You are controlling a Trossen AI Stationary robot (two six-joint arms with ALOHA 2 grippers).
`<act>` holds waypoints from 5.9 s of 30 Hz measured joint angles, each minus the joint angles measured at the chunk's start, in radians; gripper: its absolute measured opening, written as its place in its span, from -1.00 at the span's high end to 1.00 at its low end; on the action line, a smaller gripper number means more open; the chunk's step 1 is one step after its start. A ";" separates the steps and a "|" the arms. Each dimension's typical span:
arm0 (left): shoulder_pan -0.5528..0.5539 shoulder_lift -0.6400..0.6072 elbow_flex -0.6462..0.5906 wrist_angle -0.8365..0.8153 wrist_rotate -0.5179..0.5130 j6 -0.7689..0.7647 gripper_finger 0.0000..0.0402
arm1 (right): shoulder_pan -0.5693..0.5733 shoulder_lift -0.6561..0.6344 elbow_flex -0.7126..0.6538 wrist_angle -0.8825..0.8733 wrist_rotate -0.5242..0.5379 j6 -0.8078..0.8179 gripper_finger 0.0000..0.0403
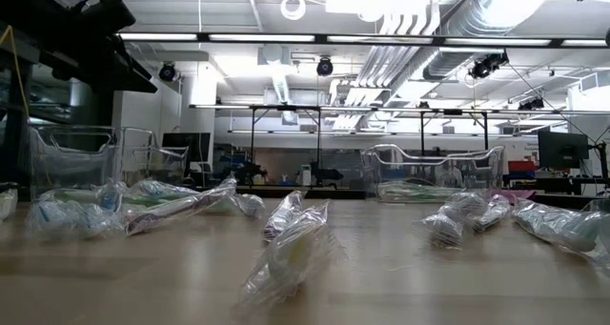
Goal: Pick & Place Toothbrushes
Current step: Put the violet toothbrush into the green bin
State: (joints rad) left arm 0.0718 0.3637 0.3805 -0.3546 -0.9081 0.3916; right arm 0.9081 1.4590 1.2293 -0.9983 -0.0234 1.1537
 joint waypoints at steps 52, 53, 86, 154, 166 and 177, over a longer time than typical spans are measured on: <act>0.000 0.000 0.000 -0.015 0.162 -0.062 -0.10 | -0.388 0.114 0.000 -0.342 -0.043 -0.485 0.60; 0.000 0.000 0.000 -0.015 0.162 -0.065 -0.10 | -0.391 0.114 0.000 -0.334 0.004 -0.537 0.60; 0.000 0.000 0.000 -0.044 0.178 -0.083 -0.10 | -0.600 0.117 -0.264 0.432 0.069 -1.321 0.08; 0.000 0.000 0.000 -0.046 0.187 -0.087 -0.10 | -0.624 0.118 -0.393 0.505 0.152 -1.624 0.40; 0.000 0.000 0.000 -0.046 0.187 -0.087 -0.10 | -0.623 0.169 -0.392 0.516 0.158 -1.623 0.45; 0.000 0.000 0.000 -0.049 0.187 -0.087 -0.10 | -0.623 0.186 -0.393 0.525 0.160 -1.562 0.63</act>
State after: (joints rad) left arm 0.0718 0.3639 0.3805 -0.4034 -0.7216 0.3042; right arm 0.2852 1.6451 0.8368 -0.4734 0.1366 -0.4087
